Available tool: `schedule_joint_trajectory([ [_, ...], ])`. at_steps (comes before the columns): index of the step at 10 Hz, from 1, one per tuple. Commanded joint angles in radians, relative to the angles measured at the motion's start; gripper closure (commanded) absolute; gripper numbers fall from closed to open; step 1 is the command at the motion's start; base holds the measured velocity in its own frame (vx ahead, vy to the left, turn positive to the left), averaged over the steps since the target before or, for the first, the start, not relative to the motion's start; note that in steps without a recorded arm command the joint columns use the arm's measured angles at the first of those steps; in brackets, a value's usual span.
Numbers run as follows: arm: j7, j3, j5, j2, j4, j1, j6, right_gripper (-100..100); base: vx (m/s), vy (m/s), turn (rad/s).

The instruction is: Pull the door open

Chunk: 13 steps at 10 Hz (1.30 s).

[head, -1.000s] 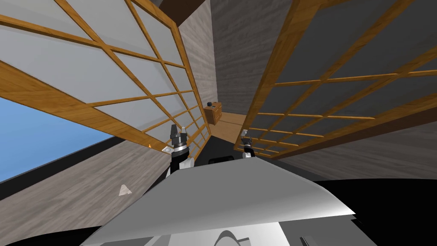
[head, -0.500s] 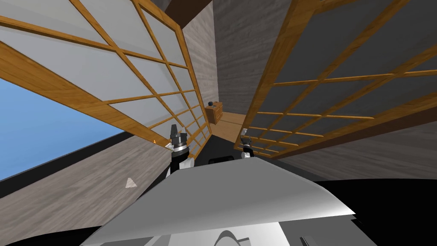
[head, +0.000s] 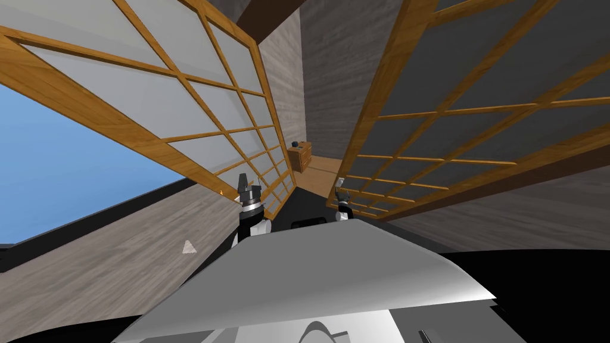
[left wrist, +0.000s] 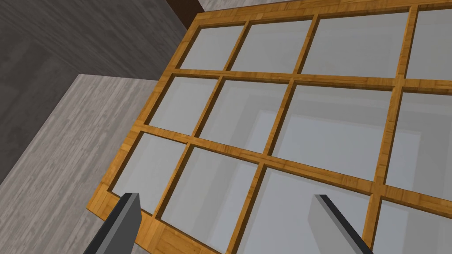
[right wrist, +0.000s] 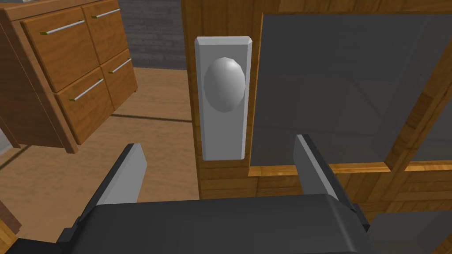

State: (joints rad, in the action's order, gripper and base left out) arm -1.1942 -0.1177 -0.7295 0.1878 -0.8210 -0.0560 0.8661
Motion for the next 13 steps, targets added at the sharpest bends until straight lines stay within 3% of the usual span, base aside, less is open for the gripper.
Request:
schedule_joint_trajectory([
  [1,-0.034,-0.006,-0.018,-0.005,-0.011,-0.003,-0.001,-100,-0.074,-0.003,0.033],
  [2,-0.019,-0.004,-0.01,-0.003,-0.006,-0.002,0.0,-100,-0.033,0.001,0.004],
  [4,-0.072,0.003,-0.02,0.039,0.011,-0.016,0.009,-100,0.155,-0.004,0.095],
  [9,-0.153,0.015,-0.034,0.11,0.04,-0.04,0.025,-100,0.17,-0.015,0.074],
  [10,-0.164,0.017,-0.036,0.12,0.044,-0.044,0.027,-100,0.161,-0.02,0.057],
  [11,-0.152,0.017,-0.036,0.116,0.028,-0.048,0.018,-100,0.059,-0.008,-0.004],
  [12,-0.152,0.017,-0.036,0.116,0.028,-0.048,0.018,100,-0.012,0.005,0.003],
  [13,-0.152,0.017,-0.036,0.116,0.028,-0.048,0.018,100,-0.022,-0.003,-0.012],
])
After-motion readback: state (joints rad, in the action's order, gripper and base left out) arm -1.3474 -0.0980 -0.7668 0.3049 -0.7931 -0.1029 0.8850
